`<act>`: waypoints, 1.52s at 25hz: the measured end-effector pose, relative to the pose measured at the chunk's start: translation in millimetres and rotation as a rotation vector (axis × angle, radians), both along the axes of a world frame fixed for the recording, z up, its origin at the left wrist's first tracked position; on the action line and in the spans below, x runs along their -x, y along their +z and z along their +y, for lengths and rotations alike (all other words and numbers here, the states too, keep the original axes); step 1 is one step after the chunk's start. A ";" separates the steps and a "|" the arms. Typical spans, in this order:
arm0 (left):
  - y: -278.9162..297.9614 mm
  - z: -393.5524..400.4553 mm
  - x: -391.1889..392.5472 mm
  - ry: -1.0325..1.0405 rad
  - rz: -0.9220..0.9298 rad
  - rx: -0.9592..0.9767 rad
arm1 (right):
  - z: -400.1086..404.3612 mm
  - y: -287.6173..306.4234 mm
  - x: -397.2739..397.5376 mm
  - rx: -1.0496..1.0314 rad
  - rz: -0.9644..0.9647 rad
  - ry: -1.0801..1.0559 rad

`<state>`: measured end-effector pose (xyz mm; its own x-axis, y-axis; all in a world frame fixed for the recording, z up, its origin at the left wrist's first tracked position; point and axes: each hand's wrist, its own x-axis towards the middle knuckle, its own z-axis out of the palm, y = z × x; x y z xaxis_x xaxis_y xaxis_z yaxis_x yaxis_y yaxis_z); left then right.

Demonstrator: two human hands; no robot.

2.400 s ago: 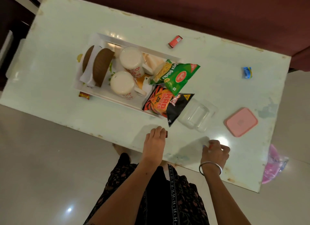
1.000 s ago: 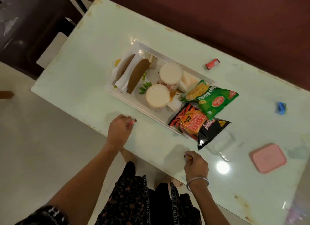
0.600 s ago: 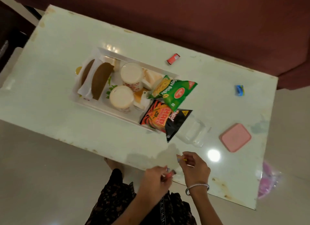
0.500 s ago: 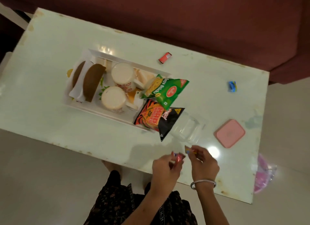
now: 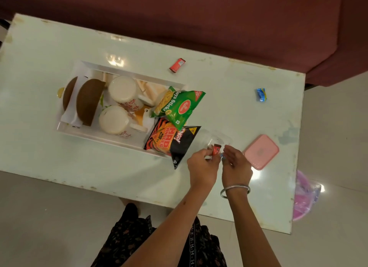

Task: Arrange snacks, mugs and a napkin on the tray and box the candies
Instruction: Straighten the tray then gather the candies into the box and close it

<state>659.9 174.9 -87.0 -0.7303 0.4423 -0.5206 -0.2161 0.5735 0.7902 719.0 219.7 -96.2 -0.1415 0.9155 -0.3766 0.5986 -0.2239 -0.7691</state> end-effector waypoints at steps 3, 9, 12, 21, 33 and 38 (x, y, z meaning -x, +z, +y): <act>0.0 2.7 -1.9 -0.024 0.005 0.001 | 8.8 -1.6 1.6 -0.052 -0.020 -0.012; -2.3 13.7 -5.2 0.095 0.029 -0.028 | 63.4 -11.4 11.6 -0.135 -0.034 -0.171; -3.3 12.3 -6.9 0.029 0.182 -0.020 | 104.8 -22.9 20.7 -0.168 -0.095 -0.072; -21.1 -4.9 -8.7 -0.245 0.284 0.144 | 215.0 -61.6 43.7 -0.160 -0.589 0.610; -21.8 -9.2 -6.9 -0.251 0.263 0.110 | 123.1 -44.4 1.5 -0.165 -0.385 0.190; -23.2 -15.6 -12.5 -0.250 0.257 0.100 | 62.9 -10.1 -0.5 -0.297 -0.117 0.088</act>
